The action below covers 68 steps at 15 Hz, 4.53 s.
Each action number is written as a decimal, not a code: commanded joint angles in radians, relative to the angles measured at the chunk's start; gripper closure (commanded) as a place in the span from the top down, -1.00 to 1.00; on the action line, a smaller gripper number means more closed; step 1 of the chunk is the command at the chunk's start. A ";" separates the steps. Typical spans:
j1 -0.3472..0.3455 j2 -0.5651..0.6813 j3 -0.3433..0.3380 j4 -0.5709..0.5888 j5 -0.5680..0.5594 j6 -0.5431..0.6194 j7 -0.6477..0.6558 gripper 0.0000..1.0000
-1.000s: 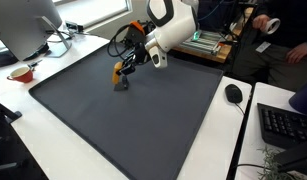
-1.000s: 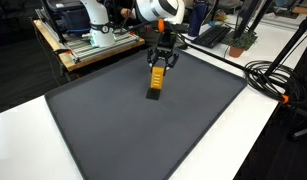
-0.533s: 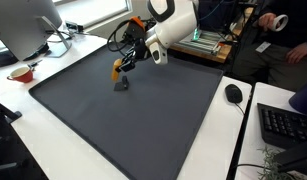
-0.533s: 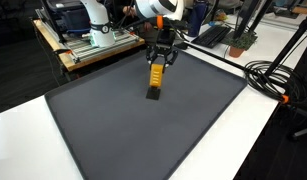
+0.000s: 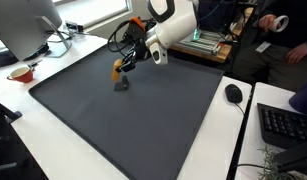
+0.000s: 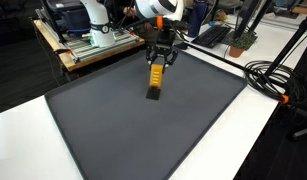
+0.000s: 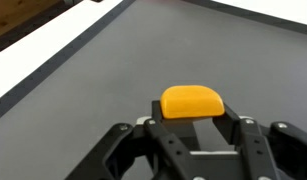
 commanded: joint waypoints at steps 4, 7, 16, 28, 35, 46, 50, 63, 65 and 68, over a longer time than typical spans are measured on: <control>-0.006 0.000 0.007 0.001 0.001 -0.003 -0.002 0.09; -0.006 0.000 0.007 0.001 0.001 -0.003 -0.002 0.09; -0.006 0.000 0.007 0.001 0.001 -0.003 -0.002 0.09; -0.039 0.049 -0.007 0.033 0.001 0.061 -0.020 -0.41; -0.049 0.084 -0.006 0.047 0.014 0.063 -0.037 -0.41; -0.059 0.109 -0.008 0.071 0.018 0.095 -0.036 -0.41; -0.064 0.119 -0.010 0.081 0.030 0.097 -0.044 -0.41; -0.069 -0.002 0.026 -0.038 0.083 0.161 -0.036 1.00; -0.058 -0.087 0.037 -0.120 0.067 0.206 0.007 1.00; -0.051 -0.227 0.054 -0.249 0.063 0.295 0.030 1.00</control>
